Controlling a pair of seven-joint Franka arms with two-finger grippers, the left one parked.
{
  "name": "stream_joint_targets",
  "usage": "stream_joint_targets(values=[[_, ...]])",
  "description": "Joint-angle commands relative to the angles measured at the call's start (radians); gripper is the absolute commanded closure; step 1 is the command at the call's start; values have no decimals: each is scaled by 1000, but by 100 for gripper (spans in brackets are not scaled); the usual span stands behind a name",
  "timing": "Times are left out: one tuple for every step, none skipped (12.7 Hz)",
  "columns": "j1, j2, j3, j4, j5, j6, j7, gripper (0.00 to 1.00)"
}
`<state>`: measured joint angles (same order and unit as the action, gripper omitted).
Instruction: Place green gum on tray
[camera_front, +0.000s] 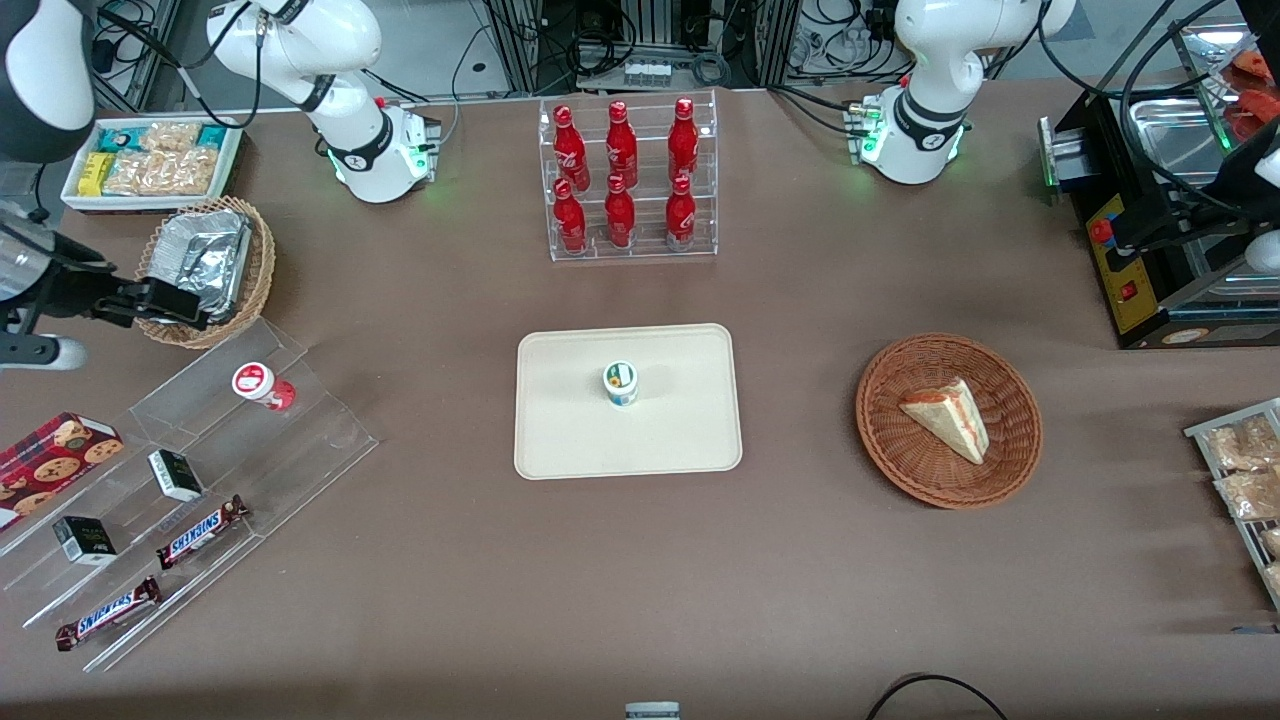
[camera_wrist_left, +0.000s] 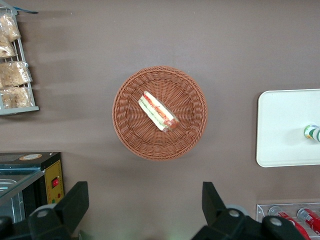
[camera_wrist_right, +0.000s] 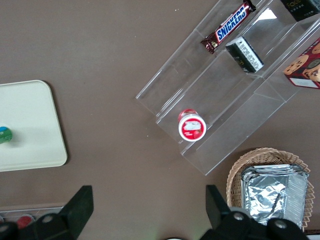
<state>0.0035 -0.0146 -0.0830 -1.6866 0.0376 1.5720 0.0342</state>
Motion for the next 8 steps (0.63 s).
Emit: stream_joint_targets(values=[[-2, 59, -27, 83, 4, -17, -23, 0], [-2, 73, -27, 103, 2, -18, -45, 0], [-3, 74, -27, 108, -1, -20, -69, 0], [-5, 74, -27, 111, -7, -20, -77, 0], [-5, 73, -27, 111, -4, -27, -71, 0], [-5, 71, -27, 111, 1, -29, -69, 0], [-5, 71, -27, 113, -7, -29, -68, 0], [-5, 71, -27, 113, -7, -29, -68, 0]])
